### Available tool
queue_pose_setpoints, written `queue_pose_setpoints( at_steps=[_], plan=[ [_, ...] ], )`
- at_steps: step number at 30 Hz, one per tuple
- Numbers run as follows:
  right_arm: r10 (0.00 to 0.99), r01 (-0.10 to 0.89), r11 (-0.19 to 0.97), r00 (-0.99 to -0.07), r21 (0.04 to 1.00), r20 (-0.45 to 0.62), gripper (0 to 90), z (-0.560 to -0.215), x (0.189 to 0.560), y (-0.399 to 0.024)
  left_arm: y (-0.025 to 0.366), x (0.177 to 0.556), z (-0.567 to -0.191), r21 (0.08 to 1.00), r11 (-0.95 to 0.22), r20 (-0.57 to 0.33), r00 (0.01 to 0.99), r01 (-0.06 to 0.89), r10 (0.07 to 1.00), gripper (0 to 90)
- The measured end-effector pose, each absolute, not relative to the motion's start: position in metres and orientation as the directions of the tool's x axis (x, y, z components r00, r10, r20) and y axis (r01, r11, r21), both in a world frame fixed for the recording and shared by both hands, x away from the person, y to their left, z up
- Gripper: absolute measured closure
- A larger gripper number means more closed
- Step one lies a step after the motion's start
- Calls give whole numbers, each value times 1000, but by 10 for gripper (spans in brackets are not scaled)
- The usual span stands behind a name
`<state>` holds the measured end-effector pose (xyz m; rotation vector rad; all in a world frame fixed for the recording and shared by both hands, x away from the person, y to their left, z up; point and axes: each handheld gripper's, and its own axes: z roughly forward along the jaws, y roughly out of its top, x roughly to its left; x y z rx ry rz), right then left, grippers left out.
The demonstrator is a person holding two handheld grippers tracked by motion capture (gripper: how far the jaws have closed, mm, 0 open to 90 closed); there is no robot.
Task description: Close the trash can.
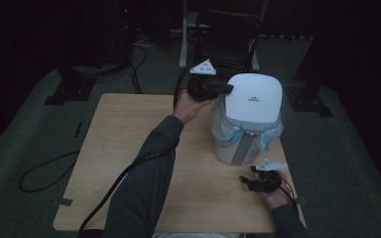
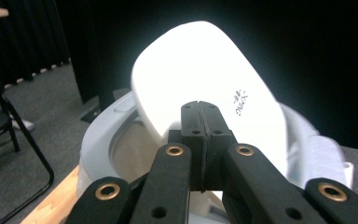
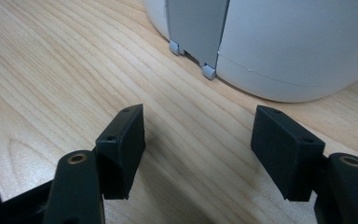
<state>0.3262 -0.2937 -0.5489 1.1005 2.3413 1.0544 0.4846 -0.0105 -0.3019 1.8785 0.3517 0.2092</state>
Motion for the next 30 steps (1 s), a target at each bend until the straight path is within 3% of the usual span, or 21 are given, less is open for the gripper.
queue_pose_setpoints(
  at_steps=[30],
  plan=[
    [764,509,428,-646,747,3,336,-549,324,-293,-37,518,-329,910,-332,-90,899,250,429,900]
  ],
)
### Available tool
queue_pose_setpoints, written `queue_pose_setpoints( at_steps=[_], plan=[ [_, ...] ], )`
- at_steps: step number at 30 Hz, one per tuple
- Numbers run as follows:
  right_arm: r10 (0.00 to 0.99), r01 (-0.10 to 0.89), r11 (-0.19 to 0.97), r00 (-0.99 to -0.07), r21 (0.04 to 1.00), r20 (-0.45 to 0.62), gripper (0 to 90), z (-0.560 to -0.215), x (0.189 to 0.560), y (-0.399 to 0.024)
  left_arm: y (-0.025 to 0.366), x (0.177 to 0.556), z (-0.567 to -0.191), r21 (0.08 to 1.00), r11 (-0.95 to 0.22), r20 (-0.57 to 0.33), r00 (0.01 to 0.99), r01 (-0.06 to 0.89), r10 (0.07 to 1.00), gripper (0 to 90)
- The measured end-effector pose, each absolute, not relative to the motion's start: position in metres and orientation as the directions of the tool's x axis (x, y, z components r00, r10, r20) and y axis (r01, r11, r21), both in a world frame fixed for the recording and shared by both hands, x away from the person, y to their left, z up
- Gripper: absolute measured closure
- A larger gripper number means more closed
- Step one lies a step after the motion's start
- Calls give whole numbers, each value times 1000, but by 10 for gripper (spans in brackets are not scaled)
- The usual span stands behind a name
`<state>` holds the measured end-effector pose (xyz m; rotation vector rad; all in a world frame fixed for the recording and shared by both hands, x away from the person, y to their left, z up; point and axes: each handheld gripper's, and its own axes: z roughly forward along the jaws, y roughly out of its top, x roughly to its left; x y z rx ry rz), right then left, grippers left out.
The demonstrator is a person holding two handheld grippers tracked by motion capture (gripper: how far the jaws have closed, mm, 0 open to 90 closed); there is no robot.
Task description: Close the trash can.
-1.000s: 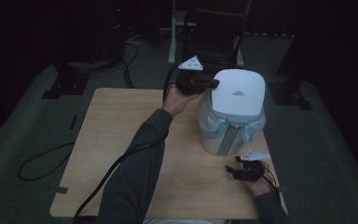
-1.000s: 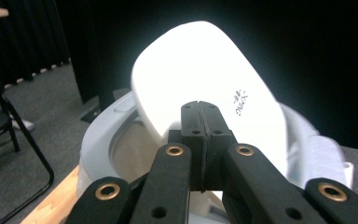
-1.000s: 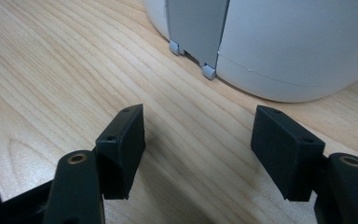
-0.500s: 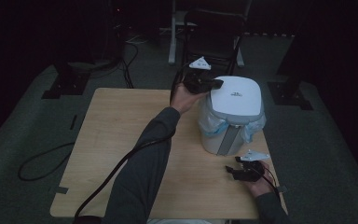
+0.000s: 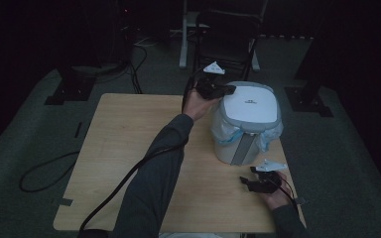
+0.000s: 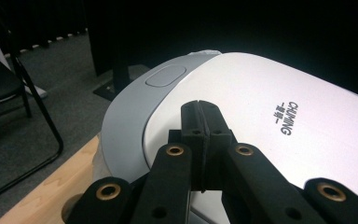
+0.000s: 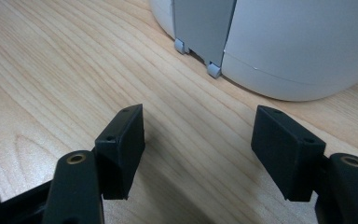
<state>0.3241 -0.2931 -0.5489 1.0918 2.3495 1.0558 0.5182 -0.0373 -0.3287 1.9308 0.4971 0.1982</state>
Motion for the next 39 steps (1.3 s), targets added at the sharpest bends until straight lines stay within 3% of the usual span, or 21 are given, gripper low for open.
queue_pose_setpoints(
  at_steps=[13,25,32,39],
  plan=[
    [764,509,428,-646,746,2,335,-549,324,-293,-52,516,-321,891,-390,-42,900,230,435,900],
    [761,508,431,-649,746,2,333,-549,323,-293,-70,515,-322,895,-381,-62,910,232,410,900],
    [760,508,431,-650,746,3,333,-549,323,-293,-44,507,-311,926,-325,-44,908,195,417,900],
    [760,506,431,-650,747,2,332,-549,324,-293,3,496,-306,931,-312,-25,888,187,460,842]
  ],
)
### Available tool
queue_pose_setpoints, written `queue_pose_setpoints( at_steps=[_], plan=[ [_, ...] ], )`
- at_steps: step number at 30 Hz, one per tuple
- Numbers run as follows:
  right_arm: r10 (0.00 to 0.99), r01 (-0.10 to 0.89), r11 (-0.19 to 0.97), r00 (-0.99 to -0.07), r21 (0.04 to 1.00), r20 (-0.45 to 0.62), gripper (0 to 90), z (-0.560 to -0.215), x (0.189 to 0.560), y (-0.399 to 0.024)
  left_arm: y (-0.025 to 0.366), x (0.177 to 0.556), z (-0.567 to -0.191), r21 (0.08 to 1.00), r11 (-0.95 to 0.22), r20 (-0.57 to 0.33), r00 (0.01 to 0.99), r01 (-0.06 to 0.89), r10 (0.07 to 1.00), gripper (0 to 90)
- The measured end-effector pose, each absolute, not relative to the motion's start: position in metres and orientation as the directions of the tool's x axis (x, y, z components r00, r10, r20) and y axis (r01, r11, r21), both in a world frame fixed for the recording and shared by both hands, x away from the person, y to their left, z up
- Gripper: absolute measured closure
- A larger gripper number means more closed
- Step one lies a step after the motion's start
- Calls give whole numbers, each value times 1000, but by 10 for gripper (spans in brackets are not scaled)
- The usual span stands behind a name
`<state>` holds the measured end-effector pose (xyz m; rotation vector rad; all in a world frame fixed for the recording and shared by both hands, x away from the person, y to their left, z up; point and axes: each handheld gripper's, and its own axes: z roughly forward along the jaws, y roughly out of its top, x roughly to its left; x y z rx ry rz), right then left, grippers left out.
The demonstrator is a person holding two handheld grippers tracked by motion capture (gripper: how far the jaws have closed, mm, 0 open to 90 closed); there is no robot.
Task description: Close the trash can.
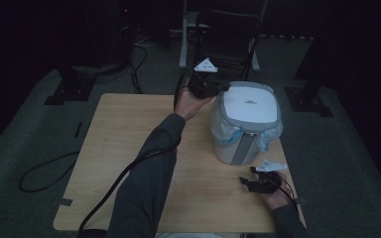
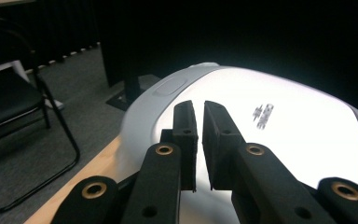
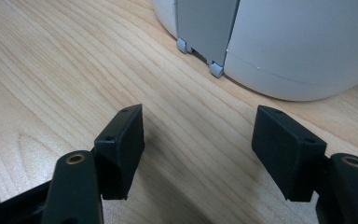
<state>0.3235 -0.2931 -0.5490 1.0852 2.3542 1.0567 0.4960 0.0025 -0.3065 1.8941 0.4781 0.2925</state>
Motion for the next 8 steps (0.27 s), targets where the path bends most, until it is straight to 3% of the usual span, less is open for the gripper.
queue_pose_setpoints(
  at_steps=[8],
  plan=[
    [763,509,429,-647,747,3,323,-549,325,-294,56,485,-317,920,-330,-17,864,211,504,702]
  ],
)
